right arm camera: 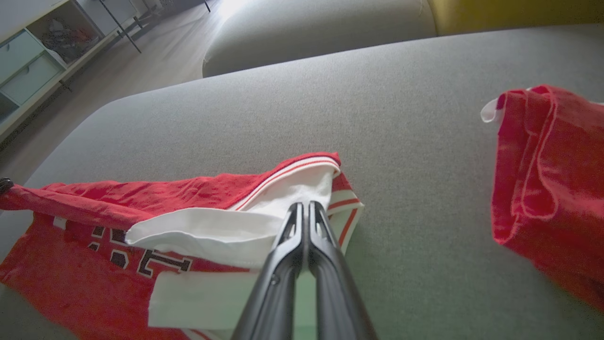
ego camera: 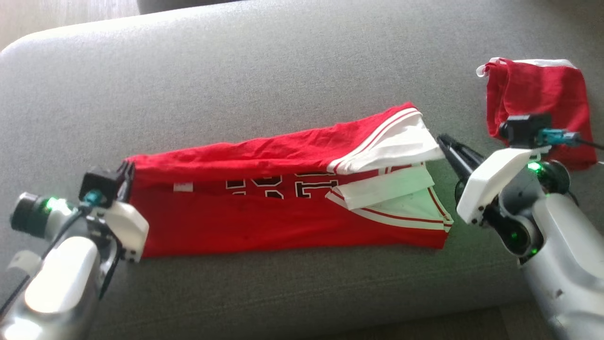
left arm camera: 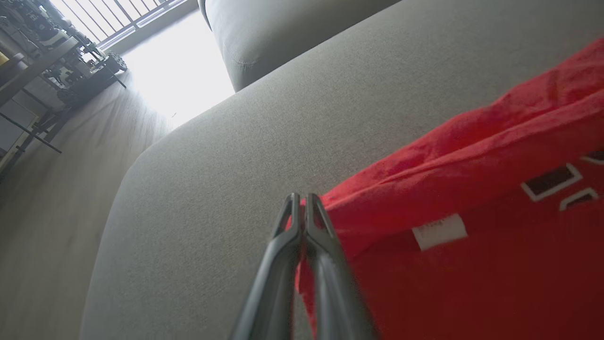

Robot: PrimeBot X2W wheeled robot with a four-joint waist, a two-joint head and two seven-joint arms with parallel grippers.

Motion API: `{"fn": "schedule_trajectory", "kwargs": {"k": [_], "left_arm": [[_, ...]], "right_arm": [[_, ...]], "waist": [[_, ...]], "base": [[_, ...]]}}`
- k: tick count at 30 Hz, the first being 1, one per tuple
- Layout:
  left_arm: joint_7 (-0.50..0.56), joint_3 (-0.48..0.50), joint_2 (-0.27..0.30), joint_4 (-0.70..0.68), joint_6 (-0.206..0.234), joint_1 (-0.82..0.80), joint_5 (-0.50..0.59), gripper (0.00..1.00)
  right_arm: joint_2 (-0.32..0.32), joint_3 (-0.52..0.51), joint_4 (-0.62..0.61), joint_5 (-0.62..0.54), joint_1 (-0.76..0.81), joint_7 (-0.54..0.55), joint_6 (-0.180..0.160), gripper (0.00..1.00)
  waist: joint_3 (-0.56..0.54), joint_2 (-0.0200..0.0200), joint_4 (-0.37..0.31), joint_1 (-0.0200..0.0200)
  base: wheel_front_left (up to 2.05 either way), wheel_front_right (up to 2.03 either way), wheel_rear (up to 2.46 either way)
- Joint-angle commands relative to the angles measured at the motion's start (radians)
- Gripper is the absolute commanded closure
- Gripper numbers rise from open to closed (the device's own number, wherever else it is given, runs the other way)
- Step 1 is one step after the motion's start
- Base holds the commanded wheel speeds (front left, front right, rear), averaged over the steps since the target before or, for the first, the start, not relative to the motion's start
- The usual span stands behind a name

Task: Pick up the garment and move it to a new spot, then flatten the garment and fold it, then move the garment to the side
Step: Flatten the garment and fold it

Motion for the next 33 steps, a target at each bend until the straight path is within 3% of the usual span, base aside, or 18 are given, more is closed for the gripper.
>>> {"fn": "schedule_trajectory", "kwargs": {"k": [1, 13, 15, 16, 17, 18, 25, 33], "left_arm": [[0.007, 0.027, 0.059, -0.035, -0.008, -0.018, 0.011, 1.00], [0.053, -0.012, 0.087, -0.085, -0.009, 0.029, 0.020, 1.00], [0.052, -0.015, 0.088, -0.088, -0.005, 0.035, 0.020, 0.45], [0.055, -0.019, 0.087, -0.088, -0.004, 0.040, 0.020, 0.07], [0.061, -0.023, 0.086, -0.088, -0.005, 0.046, 0.018, 0.00], [0.067, -0.026, 0.087, -0.086, -0.007, 0.050, 0.017, 0.00], [0.097, -0.027, 0.091, -0.093, -0.004, 0.077, -0.004, 0.00], [0.036, 0.053, 0.099, -0.192, 0.081, 0.117, -0.063, 0.00]], "right_arm": [[-0.022, -0.007, -0.064, 0.002, 0.005, 0.027, 0.000, 1.00], [-0.020, -0.070, -0.216, -0.069, 0.124, 0.218, 0.000, 1.00], [-0.011, -0.073, -0.226, -0.080, 0.142, 0.245, 0.000, 1.00], [-0.008, -0.070, -0.230, -0.080, 0.153, 0.265, 0.000, 0.89], [-0.008, -0.065, -0.237, -0.082, 0.163, 0.285, 0.000, 0.39], [-0.009, -0.064, -0.244, -0.084, 0.172, 0.303, 0.000, 0.00], [-0.008, -0.131, -0.268, -0.178, 0.199, 0.335, 0.000, 0.00], [0.058, -0.227, -0.296, -0.292, 0.197, 0.198, 0.000, 0.00]], "waist": [[-0.004, -0.0001, -0.001, 0.0000], [-0.015, -0.0001, -0.001, 0.0000], [-0.019, -0.0001, 0.000, 0.0000], [-0.022, -0.0001, 0.001, 0.0000], [-0.024, -0.0001, 0.001, 0.0000], [-0.028, -0.0001, 0.002, 0.0000], [-0.060, -0.0001, 0.005, 0.0000], [-0.110, -0.0001, 0.016, 0.0000]], "base": [[0.00, 0.00, 0.00], [0.00, 0.00, 0.00], [0.00, 0.00, 0.00], [0.00, 0.00, 0.00], [0.00, 0.00, 0.00], [0.00, 0.00, 0.00], [0.00, 0.00, 0.00], [0.00, 0.00, 0.00]]}}
